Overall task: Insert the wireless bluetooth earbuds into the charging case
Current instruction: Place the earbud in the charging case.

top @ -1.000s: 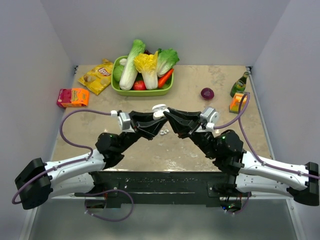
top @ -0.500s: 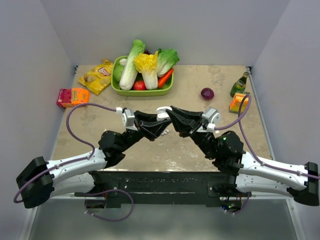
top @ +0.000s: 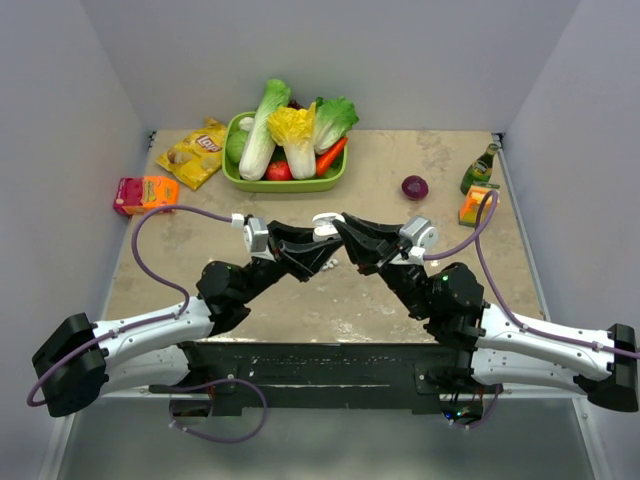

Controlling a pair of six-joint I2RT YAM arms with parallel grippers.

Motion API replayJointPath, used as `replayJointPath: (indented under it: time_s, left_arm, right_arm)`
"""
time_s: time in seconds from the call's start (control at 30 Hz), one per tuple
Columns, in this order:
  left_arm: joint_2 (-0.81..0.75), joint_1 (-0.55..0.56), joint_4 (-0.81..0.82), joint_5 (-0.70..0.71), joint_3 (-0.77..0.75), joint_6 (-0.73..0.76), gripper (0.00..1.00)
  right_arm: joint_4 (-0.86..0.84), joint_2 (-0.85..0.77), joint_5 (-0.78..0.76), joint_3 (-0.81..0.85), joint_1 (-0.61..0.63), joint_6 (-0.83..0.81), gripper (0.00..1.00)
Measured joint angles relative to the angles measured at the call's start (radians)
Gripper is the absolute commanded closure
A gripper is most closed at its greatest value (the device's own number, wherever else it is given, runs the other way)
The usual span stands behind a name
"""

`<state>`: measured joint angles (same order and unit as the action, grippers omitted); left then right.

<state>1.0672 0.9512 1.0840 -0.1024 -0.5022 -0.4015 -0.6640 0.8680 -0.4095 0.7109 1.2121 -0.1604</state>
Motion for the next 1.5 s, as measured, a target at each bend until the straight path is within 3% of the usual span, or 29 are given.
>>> replayJointPath:
  time_s: [1.5]
  left_arm:
    - [-0.009,-0.002,-0.002,-0.017,0.000,0.000,1.00]
  right_arm:
    - [0.042,-0.024,-0.018,-0.023,0.001,0.023,1.00]
